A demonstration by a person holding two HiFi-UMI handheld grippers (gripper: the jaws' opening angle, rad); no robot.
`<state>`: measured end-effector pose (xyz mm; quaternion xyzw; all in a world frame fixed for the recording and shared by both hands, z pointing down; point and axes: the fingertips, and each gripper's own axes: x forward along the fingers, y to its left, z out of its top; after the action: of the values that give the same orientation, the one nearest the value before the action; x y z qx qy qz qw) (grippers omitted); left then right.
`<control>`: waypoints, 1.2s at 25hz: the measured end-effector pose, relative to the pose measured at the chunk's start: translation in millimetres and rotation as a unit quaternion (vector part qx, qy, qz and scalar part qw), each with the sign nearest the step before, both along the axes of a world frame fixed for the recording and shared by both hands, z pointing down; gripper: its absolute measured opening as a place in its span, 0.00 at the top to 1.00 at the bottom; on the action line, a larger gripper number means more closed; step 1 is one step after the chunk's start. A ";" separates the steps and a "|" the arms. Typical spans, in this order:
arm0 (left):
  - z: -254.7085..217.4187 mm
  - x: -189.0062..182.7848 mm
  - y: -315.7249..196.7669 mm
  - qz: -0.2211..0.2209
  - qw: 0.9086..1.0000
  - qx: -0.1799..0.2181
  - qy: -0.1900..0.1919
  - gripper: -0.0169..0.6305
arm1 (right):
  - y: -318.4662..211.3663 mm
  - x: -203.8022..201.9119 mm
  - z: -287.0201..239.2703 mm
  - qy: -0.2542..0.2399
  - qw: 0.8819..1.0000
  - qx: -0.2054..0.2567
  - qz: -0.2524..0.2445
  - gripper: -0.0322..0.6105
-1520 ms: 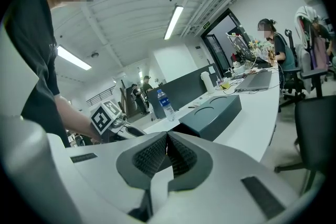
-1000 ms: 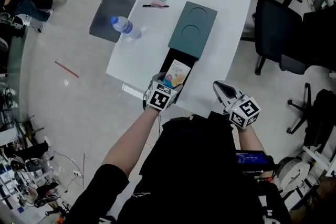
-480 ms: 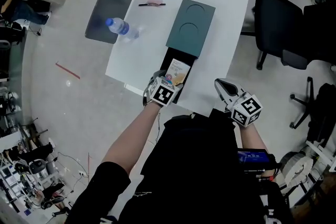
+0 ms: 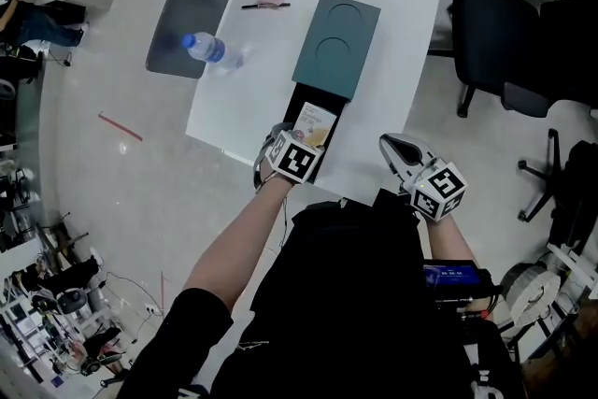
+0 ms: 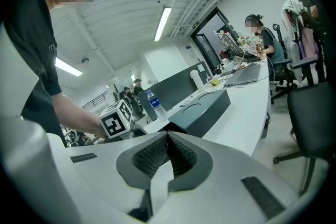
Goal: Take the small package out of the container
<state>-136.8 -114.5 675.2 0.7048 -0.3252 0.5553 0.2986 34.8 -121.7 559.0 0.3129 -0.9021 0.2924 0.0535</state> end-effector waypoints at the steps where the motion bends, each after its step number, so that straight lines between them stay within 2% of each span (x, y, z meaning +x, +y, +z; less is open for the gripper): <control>1: -0.2 0.0 0.1 -0.003 1.000 -0.003 -0.003 0.36 | -0.3 1.4 0.0 0.000 1.000 0.000 0.002 0.91; 4: 0.2 0.8 -0.4 -0.004 1.000 -0.004 -0.005 0.36 | -1.1 5.7 0.9 -0.001 1.000 -0.001 0.007 0.91; 10: 3.9 4.0 -1.9 -0.018 1.000 -0.009 0.019 0.36 | 1.0 11.2 6.9 -0.003 1.000 -0.007 0.013 0.91; 24: 13.6 7.7 -9.6 -0.036 0.999 -0.015 0.006 0.38 | -1.2 17.7 10.8 -0.008 1.000 -0.011 0.020 0.91; 30: 8.9 6.5 -9.8 -0.044 0.999 -0.007 0.017 0.40 | 0.3 17.5 8.5 -0.008 1.000 -0.006 0.019 0.91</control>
<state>-130.3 -124.4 684.1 0.6968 -0.3468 0.5322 0.3331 52.3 -121.4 567.5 0.3273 -0.8946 0.3013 0.0426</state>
